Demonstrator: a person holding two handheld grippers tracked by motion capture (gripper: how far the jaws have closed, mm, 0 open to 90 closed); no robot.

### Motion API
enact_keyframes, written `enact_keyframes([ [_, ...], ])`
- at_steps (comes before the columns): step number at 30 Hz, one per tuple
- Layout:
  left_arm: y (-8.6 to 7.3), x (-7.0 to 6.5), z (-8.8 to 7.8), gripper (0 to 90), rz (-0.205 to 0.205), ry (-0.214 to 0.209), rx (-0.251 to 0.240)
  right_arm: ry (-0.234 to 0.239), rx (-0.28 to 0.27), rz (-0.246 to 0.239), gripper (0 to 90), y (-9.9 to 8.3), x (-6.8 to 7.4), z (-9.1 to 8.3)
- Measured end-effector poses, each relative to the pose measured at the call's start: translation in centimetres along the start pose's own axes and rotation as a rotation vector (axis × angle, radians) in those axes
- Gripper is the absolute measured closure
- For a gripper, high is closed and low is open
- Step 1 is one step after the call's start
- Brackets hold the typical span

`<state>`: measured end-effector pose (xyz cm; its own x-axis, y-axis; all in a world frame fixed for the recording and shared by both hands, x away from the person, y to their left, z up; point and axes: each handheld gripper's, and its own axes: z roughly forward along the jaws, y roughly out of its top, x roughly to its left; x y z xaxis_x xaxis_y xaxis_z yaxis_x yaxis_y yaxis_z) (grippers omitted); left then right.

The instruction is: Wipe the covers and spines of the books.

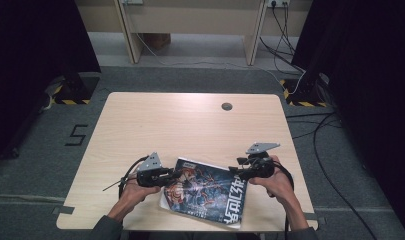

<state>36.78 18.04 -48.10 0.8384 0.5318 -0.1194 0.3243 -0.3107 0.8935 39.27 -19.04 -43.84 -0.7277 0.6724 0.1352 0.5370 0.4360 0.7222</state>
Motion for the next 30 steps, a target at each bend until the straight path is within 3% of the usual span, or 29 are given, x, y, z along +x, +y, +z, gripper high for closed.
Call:
enact_keyframes([
  [3,0.0,0.3,-0.3,81.8,-0.011,0.04,-0.009,-0.056,-0.015,0.056,34.2,-0.2,-0.9,-0.9],
  [5,0.0,0.5,-0.6,81.8,-0.018,0.057,-0.013,-0.099,-0.015,0.064,32.8,-0.5,-1.5,-1.4],
  [9,-0.2,0.8,-0.8,81.7,-0.036,0.084,-0.009,-0.196,0.01,0.08,34.5,-1.5,-3.0,-2.5],
  [15,-0.3,0.5,-1.2,81.4,-0.037,0.109,-0.016,-0.285,0.052,0.128,43.7,-2.9,-4.7,-3.2],
  [22,-0.5,-0.3,-1.6,81.5,-0.045,0.1,-0.011,-0.311,0.078,0.153,53.2,-4.2,-5.8,-3.4],
  [30,-0.9,-0.6,-1.9,81.4,-0.063,0.091,-0.002,-0.328,0.153,0.138,59.0,-5.5,-6.3,-2.3],
])
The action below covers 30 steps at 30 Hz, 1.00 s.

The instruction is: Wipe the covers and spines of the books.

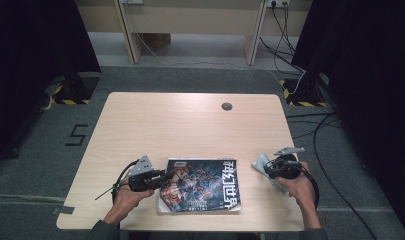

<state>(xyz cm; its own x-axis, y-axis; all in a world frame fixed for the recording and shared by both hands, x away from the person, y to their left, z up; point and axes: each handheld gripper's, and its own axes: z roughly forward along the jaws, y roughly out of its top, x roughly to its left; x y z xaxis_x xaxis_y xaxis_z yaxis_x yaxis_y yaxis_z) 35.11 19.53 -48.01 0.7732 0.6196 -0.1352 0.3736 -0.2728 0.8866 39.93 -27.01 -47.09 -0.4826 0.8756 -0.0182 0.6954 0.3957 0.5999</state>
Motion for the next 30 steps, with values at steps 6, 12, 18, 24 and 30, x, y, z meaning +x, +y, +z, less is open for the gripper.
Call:
enact_keyframes([
  [6,0.0,0.0,0.0,81.4,0.002,0.002,0.002,-0.003,0.037,-0.011,62.3,-0.6,-0.3,0.8],
  [12,-0.1,-0.2,-0.1,81.4,0.005,-0.004,0.008,0.003,0.042,-0.037,74.9,-0.9,-0.5,1.4],
  [18,-0.3,-0.3,0.1,81.4,-0.004,-0.012,0.007,-0.011,0.025,-0.049,78.0,-0.7,-0.6,1.2],
  [24,-0.2,-0.9,0.6,81.5,0.0,-0.029,0.008,-0.006,-0.05,-0.046,78.3,0.4,-0.1,-0.1],
  [30,-0.1,-1.4,1.0,81.5,0.011,-0.037,0.004,0.017,-0.108,-0.105,78.3,2.4,1.9,-0.7],
])
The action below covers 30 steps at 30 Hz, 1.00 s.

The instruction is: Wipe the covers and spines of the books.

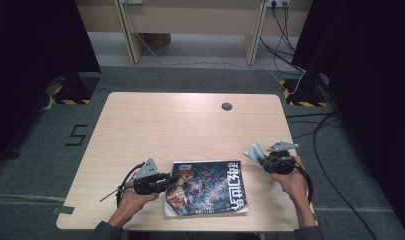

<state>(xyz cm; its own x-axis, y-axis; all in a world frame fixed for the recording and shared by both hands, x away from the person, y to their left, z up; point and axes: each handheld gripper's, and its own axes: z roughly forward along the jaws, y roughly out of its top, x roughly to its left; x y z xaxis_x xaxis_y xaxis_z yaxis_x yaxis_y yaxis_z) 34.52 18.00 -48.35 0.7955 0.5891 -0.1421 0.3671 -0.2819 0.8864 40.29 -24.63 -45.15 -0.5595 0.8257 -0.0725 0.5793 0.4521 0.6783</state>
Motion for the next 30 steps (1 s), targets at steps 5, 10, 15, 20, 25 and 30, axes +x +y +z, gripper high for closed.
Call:
enact_keyframes([
  [5,0.0,-0.2,0.2,81.4,0.006,-0.001,-0.003,0.045,-0.025,-0.058,78.2,2.1,2.6,0.6],
  [10,0.1,-0.2,0.1,81.3,0.019,0.0,-0.003,0.072,-0.029,-0.099,78.0,3.6,4.4,1.6],
  [15,0.2,-0.2,0.2,81.3,0.027,0.0,-0.005,0.076,0.0,-0.124,78.0,3.6,5.3,3.0],
  [20,0.3,-0.4,0.3,81.2,0.043,0.004,-0.002,0.059,0.028,-0.141,78.0,3.6,5.5,3.9],
  [25,0.3,-0.4,0.3,81.1,0.049,0.009,-0.001,0.076,0.029,-0.17,78.6,4.0,6.6,4.2],
  [30,0.4,-0.5,0.4,81.0,0.053,0.014,-0.004,0.1,0.011,-0.225,78.6,4.9,8.6,3.9],
])
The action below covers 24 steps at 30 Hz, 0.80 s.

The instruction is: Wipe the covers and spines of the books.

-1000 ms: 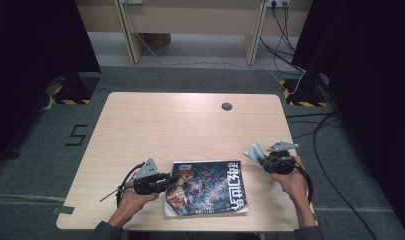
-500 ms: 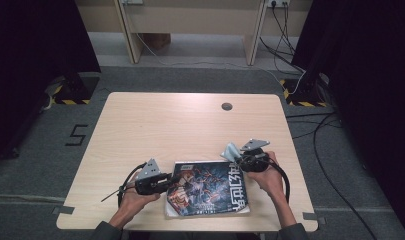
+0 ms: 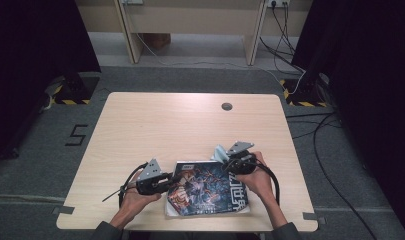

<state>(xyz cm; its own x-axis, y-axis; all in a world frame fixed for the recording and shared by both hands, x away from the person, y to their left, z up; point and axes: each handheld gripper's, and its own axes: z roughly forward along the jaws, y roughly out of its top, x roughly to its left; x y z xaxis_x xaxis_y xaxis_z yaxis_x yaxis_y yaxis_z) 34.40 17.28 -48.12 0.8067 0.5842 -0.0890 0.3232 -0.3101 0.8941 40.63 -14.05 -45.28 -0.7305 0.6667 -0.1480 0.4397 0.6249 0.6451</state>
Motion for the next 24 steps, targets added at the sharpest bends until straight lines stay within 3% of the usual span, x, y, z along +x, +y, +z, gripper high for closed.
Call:
enact_keyframes([
  [7,0.0,0.0,0.0,80.4,0.001,-0.001,0.006,0.031,-0.048,-0.097,78.5,2.5,2.9,-0.5],
  [8,0.0,0.0,0.0,80.3,0.0,-0.002,0.006,0.036,-0.046,-0.093,78.5,2.6,3.1,-0.5],
  [10,0.0,0.0,0.0,80.2,0.001,0.0,0.005,0.03,-0.047,-0.101,78.5,2.6,3.1,-0.5],
  [14,0.0,0.0,0.0,79.9,0.005,-0.003,0.008,0.048,-0.046,-0.071,78.5,2.2,2.5,-0.4],
  [21,0.0,-0.1,0.0,79.7,0.01,-0.003,0.004,0.008,0.008,-0.047,78.5,1.1,0.8,-0.1],
  [24,0.0,0.0,0.0,79.6,0.007,-0.001,0.004,0.007,0.01,-0.046,78.6,1.2,0.9,0.0],
])
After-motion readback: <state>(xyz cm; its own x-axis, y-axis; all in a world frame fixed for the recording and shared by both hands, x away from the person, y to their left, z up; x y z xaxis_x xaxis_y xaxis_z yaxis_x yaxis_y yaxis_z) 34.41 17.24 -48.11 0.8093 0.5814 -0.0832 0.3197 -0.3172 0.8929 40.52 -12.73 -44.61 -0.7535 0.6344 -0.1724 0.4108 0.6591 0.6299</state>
